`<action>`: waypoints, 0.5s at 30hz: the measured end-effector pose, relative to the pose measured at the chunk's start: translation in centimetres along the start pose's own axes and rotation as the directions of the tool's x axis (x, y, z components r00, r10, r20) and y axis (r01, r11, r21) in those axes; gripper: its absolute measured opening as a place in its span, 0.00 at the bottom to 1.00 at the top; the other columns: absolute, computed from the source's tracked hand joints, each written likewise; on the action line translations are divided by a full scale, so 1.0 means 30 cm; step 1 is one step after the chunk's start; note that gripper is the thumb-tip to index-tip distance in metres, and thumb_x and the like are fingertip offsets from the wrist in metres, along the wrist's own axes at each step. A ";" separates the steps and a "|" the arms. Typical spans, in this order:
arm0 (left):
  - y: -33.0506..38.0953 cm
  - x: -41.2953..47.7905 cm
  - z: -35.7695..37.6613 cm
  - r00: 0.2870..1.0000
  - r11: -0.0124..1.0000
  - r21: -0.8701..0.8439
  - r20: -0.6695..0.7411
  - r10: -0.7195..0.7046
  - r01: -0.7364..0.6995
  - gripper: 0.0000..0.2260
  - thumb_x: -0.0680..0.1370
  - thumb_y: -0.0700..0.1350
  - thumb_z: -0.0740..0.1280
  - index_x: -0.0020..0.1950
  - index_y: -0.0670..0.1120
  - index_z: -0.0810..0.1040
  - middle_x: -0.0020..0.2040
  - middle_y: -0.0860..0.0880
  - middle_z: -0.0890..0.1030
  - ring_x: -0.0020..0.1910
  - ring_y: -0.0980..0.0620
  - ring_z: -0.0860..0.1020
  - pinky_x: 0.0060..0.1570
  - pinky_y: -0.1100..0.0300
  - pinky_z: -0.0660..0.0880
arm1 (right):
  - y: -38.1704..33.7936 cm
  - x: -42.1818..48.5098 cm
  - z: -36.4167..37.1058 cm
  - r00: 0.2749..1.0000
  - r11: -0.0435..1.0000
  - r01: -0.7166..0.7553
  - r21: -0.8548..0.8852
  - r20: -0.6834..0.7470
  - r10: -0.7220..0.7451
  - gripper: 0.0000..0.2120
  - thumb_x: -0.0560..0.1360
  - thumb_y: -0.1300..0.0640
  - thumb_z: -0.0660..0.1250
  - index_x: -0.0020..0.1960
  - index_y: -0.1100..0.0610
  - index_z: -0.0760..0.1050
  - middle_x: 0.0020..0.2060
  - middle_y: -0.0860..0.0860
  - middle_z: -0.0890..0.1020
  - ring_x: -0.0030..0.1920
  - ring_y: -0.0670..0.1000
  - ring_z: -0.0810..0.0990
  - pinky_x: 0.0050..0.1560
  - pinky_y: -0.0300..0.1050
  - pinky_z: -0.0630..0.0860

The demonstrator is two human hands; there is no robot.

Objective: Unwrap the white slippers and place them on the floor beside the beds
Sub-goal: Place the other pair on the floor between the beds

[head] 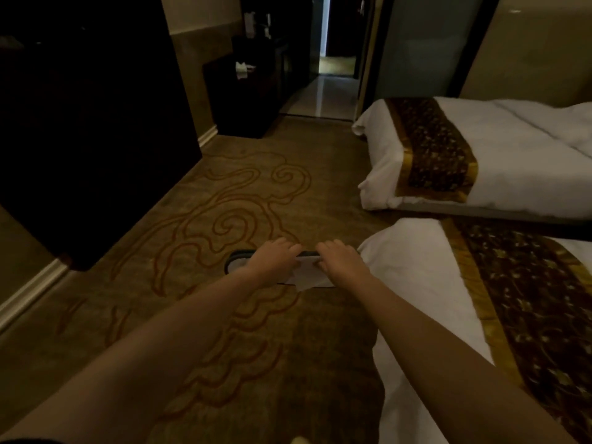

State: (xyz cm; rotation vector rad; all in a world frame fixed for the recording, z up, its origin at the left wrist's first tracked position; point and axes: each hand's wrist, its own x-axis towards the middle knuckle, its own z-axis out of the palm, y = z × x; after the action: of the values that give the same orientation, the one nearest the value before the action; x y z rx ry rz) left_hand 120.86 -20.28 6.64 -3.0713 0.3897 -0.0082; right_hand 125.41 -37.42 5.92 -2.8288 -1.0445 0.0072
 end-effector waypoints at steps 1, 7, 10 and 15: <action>-0.021 0.076 -0.004 1.000 1.000 0.001 -0.002 0.012 -0.012 0.15 0.80 0.48 0.57 0.65 0.46 0.69 0.62 0.46 0.76 0.61 0.46 0.72 0.55 0.54 0.70 | 0.048 0.059 -0.004 1.000 1.000 -0.008 0.008 0.007 0.008 0.08 0.78 0.54 0.58 0.55 0.56 0.69 0.56 0.56 0.76 0.57 0.57 0.71 0.50 0.49 0.67; -0.179 0.486 -0.023 0.999 0.999 -0.008 -0.009 0.044 -0.044 0.16 0.80 0.48 0.56 0.67 0.46 0.67 0.62 0.47 0.75 0.62 0.47 0.71 0.56 0.54 0.69 | 0.276 0.393 -0.048 0.998 0.998 -0.050 0.022 -0.036 0.051 0.07 0.77 0.54 0.59 0.53 0.57 0.69 0.54 0.55 0.76 0.55 0.57 0.72 0.50 0.50 0.68; -0.256 0.695 -0.013 0.997 0.997 0.002 0.006 0.073 -0.073 0.16 0.80 0.48 0.56 0.67 0.46 0.67 0.62 0.46 0.75 0.62 0.46 0.71 0.55 0.55 0.69 | 0.382 0.552 -0.048 0.994 0.994 -0.097 0.042 -0.043 0.099 0.08 0.78 0.54 0.59 0.53 0.56 0.70 0.54 0.55 0.76 0.55 0.57 0.72 0.50 0.49 0.68; -0.379 1.081 0.025 0.986 0.986 -0.019 0.013 0.166 -0.166 0.15 0.80 0.48 0.56 0.65 0.46 0.68 0.62 0.45 0.75 0.61 0.46 0.71 0.56 0.54 0.69 | 0.600 0.831 -0.031 0.979 0.980 -0.195 0.033 -0.049 0.197 0.08 0.78 0.54 0.59 0.54 0.56 0.70 0.54 0.55 0.76 0.56 0.57 0.72 0.51 0.50 0.68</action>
State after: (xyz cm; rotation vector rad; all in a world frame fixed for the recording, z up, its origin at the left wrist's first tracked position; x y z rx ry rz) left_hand 155.12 -17.34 6.41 -3.0433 0.6472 0.0242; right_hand 156.08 -34.93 5.68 -2.8774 -0.7455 -0.0331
